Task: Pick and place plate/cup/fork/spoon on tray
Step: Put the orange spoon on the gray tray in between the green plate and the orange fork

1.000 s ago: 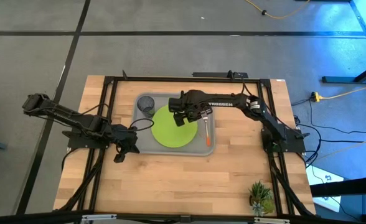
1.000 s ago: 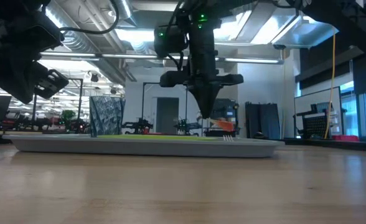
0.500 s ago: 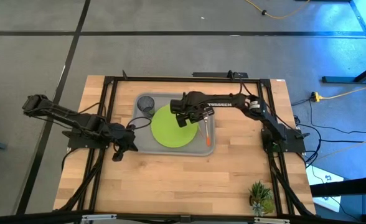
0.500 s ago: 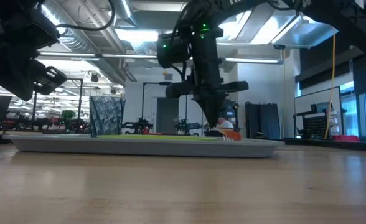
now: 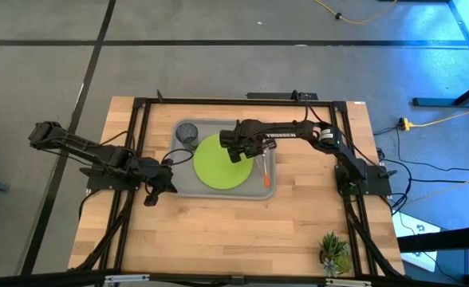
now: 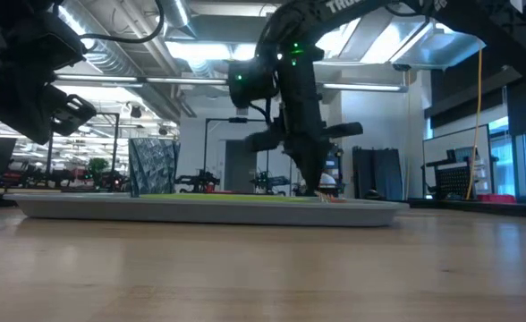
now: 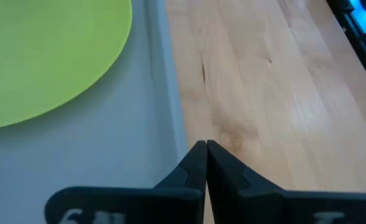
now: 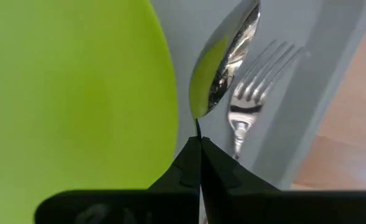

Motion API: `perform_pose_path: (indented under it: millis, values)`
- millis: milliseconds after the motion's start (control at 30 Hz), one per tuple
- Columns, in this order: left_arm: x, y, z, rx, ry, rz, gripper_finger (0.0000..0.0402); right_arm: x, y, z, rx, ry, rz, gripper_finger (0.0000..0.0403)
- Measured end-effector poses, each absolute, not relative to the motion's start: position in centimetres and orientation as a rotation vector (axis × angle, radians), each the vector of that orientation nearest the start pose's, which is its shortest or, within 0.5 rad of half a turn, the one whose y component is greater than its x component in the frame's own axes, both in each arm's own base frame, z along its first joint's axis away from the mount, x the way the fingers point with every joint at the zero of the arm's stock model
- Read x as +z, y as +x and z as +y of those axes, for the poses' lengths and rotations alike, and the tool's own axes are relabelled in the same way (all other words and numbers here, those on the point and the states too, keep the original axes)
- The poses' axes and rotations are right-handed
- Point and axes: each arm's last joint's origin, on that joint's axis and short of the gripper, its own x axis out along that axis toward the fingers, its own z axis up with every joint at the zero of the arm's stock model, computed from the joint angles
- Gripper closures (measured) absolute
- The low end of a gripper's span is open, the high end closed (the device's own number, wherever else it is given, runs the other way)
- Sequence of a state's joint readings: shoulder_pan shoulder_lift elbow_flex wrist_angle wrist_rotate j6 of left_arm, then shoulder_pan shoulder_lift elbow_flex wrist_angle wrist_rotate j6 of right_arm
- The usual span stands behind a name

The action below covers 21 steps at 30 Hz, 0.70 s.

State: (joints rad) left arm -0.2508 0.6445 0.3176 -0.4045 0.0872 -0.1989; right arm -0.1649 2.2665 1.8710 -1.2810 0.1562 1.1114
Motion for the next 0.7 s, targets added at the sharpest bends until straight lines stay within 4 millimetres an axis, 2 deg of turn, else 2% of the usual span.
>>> perform_pose_path:
  millis: [267, 700]
  values:
    - [17.6, 12.8, -3.5, -0.232, -0.122, 0.758, 0.0401, 15.3, 42.2, -7.2, -1.097, 0.878, 1.346, 0.0403]
    - [17.6, 12.8, -3.4, -0.214, -0.119, 0.755, 0.0401, 15.1, 42.2, -7.1, -1.095, 0.891, 1.35, 0.0368]
